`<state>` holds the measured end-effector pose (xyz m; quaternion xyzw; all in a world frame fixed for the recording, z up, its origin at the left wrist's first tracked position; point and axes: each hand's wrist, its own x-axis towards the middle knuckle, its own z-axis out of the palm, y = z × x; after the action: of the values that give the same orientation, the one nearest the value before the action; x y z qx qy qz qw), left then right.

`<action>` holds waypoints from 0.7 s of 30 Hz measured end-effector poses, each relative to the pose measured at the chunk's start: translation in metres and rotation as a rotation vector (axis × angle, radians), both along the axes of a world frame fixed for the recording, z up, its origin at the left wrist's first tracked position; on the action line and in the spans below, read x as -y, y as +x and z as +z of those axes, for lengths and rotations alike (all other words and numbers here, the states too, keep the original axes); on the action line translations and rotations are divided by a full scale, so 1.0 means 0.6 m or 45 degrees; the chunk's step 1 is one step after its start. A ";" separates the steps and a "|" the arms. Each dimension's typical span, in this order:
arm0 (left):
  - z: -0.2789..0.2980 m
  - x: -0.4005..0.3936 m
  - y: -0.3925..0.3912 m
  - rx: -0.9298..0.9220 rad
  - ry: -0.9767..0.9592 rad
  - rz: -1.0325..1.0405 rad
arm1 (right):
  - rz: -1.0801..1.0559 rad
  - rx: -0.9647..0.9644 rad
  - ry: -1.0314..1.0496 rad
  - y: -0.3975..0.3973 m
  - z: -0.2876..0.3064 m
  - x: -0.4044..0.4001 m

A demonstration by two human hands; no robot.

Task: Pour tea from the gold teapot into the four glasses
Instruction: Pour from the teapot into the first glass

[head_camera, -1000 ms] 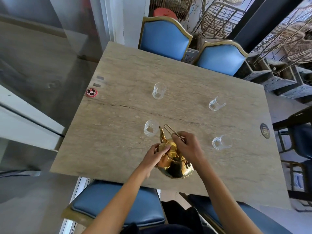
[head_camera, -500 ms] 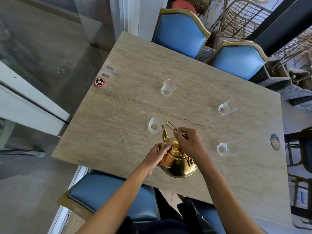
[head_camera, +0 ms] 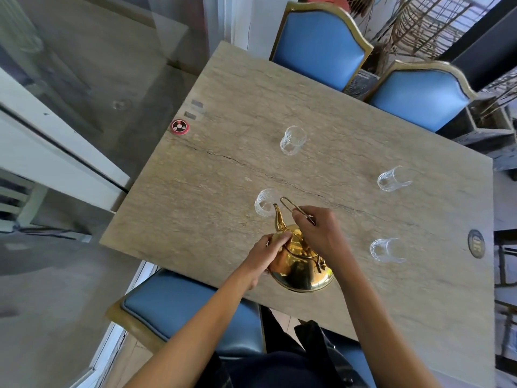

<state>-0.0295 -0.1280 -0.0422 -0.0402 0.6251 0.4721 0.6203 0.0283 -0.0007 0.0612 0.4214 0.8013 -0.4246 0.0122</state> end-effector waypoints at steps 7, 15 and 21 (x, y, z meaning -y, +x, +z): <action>-0.003 0.004 0.004 0.005 0.012 -0.023 | 0.001 0.020 0.033 0.005 -0.001 0.003; 0.001 0.006 0.010 0.027 0.036 -0.014 | 0.006 0.035 0.048 0.008 0.012 0.010; -0.005 0.006 0.016 0.028 0.021 -0.019 | -0.007 0.049 0.039 0.009 0.017 0.012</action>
<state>-0.0201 -0.1318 -0.0451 -0.0355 0.6146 0.4722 0.6309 0.0339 -0.0076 0.0712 0.4317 0.8062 -0.4040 0.0200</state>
